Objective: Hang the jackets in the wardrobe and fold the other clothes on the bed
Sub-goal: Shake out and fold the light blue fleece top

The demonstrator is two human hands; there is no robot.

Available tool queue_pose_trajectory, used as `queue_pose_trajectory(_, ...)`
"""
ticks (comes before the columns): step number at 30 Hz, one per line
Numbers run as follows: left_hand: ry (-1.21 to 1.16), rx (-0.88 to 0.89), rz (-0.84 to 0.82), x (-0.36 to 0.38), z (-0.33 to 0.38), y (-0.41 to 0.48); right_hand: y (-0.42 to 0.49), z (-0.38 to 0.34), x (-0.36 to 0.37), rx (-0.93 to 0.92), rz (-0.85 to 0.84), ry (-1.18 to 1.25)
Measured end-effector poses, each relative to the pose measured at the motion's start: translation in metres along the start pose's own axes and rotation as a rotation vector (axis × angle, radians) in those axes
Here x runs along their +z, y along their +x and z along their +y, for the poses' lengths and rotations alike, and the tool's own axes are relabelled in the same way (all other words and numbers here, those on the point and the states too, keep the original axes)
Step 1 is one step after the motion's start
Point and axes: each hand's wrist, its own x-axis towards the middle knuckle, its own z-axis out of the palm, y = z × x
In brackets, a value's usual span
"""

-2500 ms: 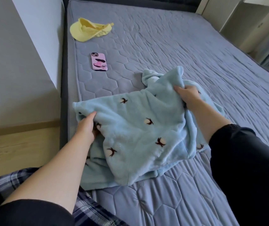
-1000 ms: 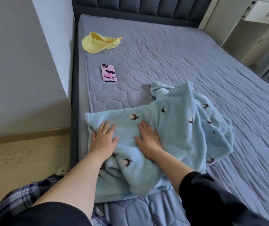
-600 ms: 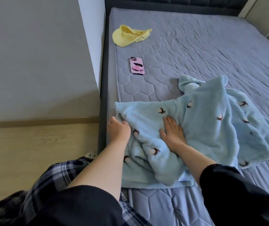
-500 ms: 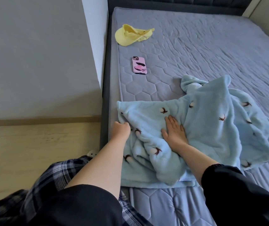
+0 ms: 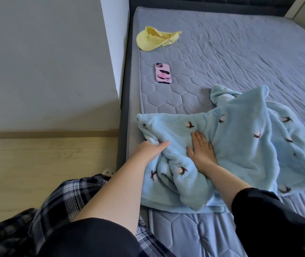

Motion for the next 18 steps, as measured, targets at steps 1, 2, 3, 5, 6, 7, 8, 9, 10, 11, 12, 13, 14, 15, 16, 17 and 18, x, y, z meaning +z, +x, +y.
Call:
queue_pose_trajectory(1,-0.033,-0.022,-0.057,0.005,0.003,-0.002,0.0,0.0,0.0,0.001,-0.003,0.0)
queue_pose_trajectory(2,-0.038,-0.058,-0.115,0.011,0.006,-0.006,0.0,-0.001,-0.001,0.003,-0.003,-0.004)
queue_pose_trajectory(3,-0.017,-0.096,-0.146,0.017,0.008,-0.008,0.0,-0.002,-0.001,0.007,-0.002,-0.013)
queue_pose_trajectory(5,0.024,-0.11,-0.086,0.027,0.007,-0.008,-0.001,-0.003,0.0,0.015,0.004,-0.033)
queue_pose_trajectory(6,0.013,-0.098,-0.023,0.03,0.007,-0.009,-0.002,-0.005,-0.001,0.02,0.003,-0.039)
queue_pose_trajectory(7,-0.021,-0.099,0.029,0.032,0.007,-0.011,-0.003,-0.006,-0.003,0.024,-0.002,-0.039)
queue_pose_trajectory(8,-0.077,-0.109,0.067,0.032,0.008,-0.014,-0.004,-0.008,-0.005,0.027,-0.012,-0.029)
queue_pose_trajectory(9,-0.143,-0.112,0.096,0.031,0.008,-0.017,-0.005,-0.01,-0.008,0.033,-0.019,-0.005)
queue_pose_trajectory(10,-0.206,-0.101,0.122,0.027,0.01,-0.02,-0.005,-0.013,-0.013,0.043,-0.018,0.031)
queue_pose_trajectory(11,-0.259,-0.073,0.146,0.023,0.013,-0.024,-0.006,-0.017,-0.017,0.056,-0.01,0.076)
queue_pose_trajectory(12,-0.298,-0.034,0.17,0.016,0.017,-0.028,-0.006,-0.024,-0.023,0.068,0.004,0.127)
queue_pose_trajectory(13,-0.323,0.009,0.2,0.007,0.021,-0.032,-0.006,-0.032,-0.027,0.075,0.022,0.18)
queue_pose_trajectory(14,-0.335,0.052,0.242,-0.004,0.025,-0.035,-0.006,-0.043,-0.031,0.073,0.039,0.235)
queue_pose_trajectory(15,-0.339,0.091,0.295,-0.018,0.026,-0.039,-0.005,-0.058,-0.033,0.062,0.049,0.291)
queue_pose_trajectory(16,-0.342,0.122,0.352,-0.032,0.026,-0.041,-0.003,-0.075,-0.034,0.04,0.05,0.343)
queue_pose_trajectory(17,-0.345,0.144,0.405,-0.047,0.023,-0.044,-0.001,-0.094,-0.034,0.015,0.04,0.383)
queue_pose_trajectory(18,-0.34,0.159,0.457,-0.062,0.019,-0.046,0.001,-0.113,-0.032,-0.009,0.021,0.41)
